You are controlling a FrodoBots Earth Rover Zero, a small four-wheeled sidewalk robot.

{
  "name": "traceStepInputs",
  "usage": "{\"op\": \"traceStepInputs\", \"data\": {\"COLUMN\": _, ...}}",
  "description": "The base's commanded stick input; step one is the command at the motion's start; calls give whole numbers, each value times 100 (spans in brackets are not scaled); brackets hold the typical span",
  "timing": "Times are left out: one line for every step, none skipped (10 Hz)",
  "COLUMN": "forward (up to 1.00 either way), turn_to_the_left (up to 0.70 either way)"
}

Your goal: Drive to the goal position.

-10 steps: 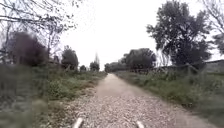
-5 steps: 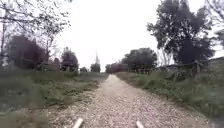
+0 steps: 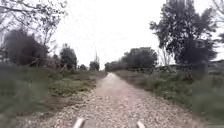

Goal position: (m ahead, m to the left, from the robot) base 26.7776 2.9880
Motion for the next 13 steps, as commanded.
{"op": "traceStepInputs", "data": {"forward": 67, "turn_to_the_left": 0}}
{"op": "traceStepInputs", "data": {"forward": 67, "turn_to_the_left": 0}}
{"op": "traceStepInputs", "data": {"forward": 67, "turn_to_the_left": 0}}
{"op": "traceStepInputs", "data": {"forward": 67, "turn_to_the_left": 0}}
{"op": "traceStepInputs", "data": {"forward": 67, "turn_to_the_left": 0}}
{"op": "traceStepInputs", "data": {"forward": 67, "turn_to_the_left": 0}}
{"op": "traceStepInputs", "data": {"forward": 67, "turn_to_the_left": 0}}
{"op": "traceStepInputs", "data": {"forward": 67, "turn_to_the_left": 0}}
{"op": "traceStepInputs", "data": {"forward": 67, "turn_to_the_left": 0}}
{"op": "traceStepInputs", "data": {"forward": 67, "turn_to_the_left": 0}}
{"op": "traceStepInputs", "data": {"forward": 67, "turn_to_the_left": 0}}
{"op": "traceStepInputs", "data": {"forward": 67, "turn_to_the_left": 0}}
{"op": "traceStepInputs", "data": {"forward": 67, "turn_to_the_left": 0}}
